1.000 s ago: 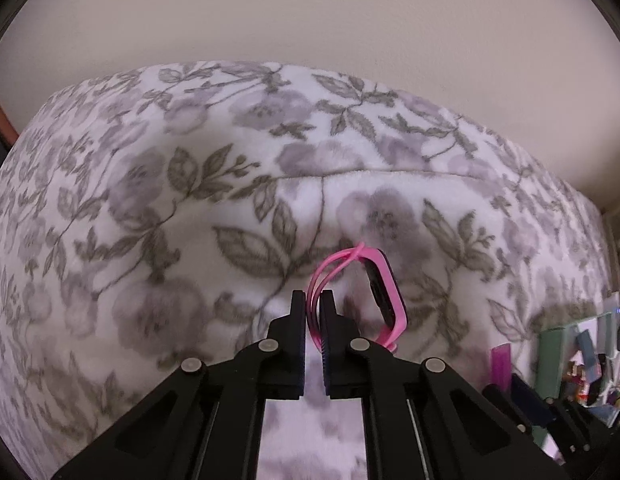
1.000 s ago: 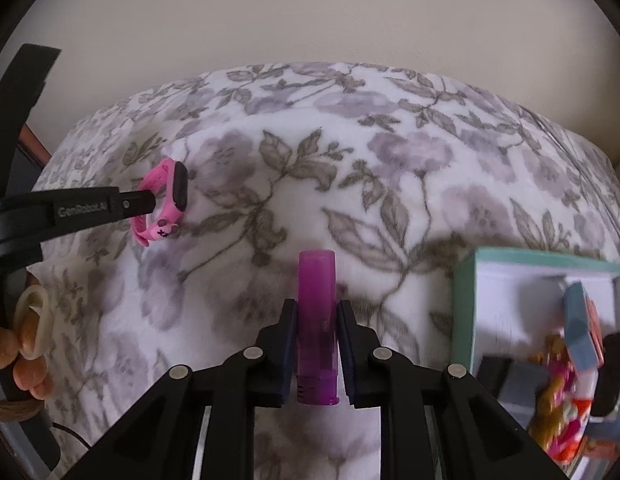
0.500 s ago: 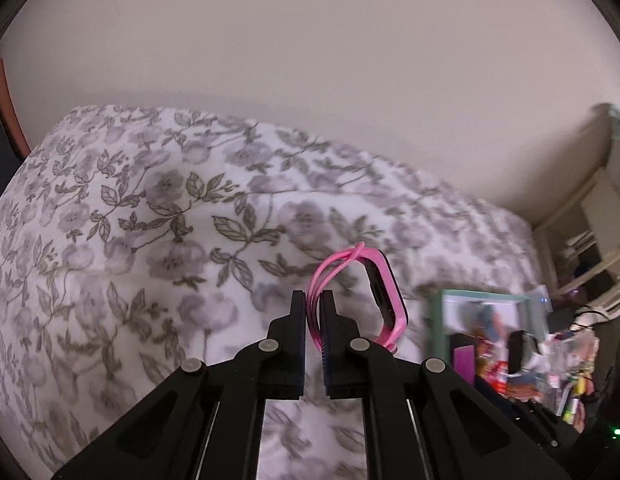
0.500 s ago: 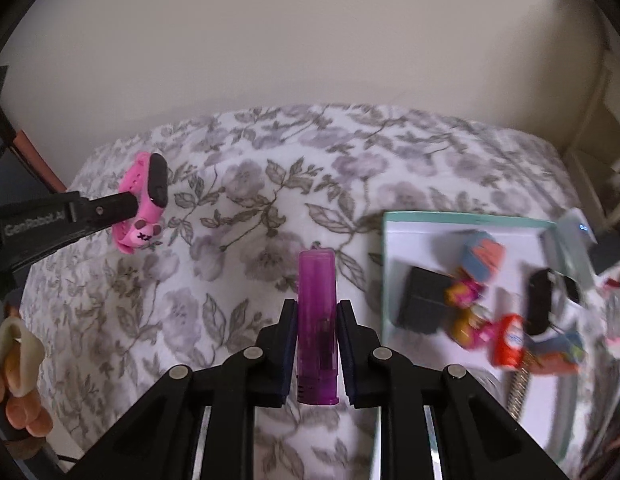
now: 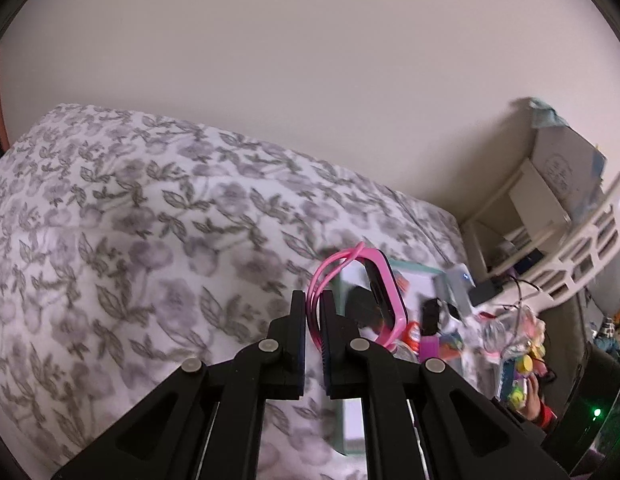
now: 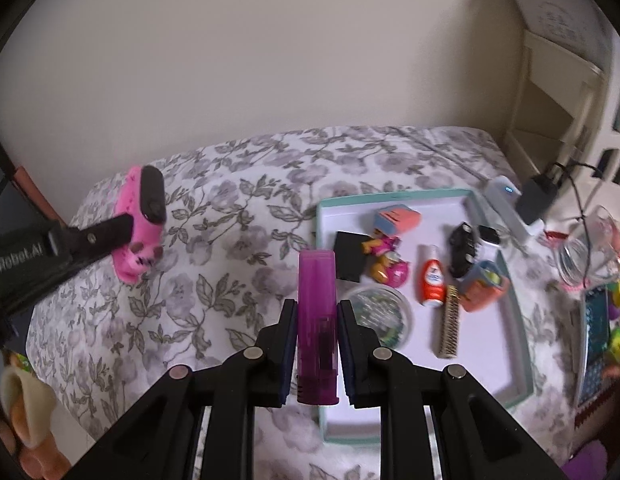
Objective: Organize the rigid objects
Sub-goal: 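Carry the pink band and purple lighter over the tray with both tools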
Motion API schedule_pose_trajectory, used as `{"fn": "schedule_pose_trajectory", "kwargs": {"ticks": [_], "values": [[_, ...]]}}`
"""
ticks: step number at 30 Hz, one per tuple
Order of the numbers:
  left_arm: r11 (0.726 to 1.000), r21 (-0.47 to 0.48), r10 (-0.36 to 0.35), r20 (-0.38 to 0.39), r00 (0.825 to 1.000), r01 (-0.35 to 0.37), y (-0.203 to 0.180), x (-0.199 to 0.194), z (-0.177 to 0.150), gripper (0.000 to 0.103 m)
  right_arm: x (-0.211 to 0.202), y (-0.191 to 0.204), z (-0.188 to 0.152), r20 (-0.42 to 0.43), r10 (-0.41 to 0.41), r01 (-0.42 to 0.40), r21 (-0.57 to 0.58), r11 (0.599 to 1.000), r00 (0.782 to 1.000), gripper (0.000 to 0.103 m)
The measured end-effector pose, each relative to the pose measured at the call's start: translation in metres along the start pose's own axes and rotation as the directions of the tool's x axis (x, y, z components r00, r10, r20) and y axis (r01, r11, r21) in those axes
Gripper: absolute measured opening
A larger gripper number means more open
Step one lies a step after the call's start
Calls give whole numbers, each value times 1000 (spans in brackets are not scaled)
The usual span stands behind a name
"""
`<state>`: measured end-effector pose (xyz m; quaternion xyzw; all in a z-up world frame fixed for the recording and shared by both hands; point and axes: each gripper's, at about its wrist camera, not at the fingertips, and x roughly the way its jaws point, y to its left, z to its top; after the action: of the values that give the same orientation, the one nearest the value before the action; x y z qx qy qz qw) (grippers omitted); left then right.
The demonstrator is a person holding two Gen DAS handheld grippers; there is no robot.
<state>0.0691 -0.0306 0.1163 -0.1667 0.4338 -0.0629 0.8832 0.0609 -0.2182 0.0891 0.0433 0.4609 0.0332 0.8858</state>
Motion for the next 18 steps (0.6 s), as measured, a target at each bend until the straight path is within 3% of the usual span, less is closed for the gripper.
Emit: {"fn": "schedule_pose_trajectory", "kwargs": {"ticks": [18], "values": [[996,87,-23,-96,995,32,-39,43,-58,6,9,-78,-14,-53,-69,76,150,986,996,21]]}}
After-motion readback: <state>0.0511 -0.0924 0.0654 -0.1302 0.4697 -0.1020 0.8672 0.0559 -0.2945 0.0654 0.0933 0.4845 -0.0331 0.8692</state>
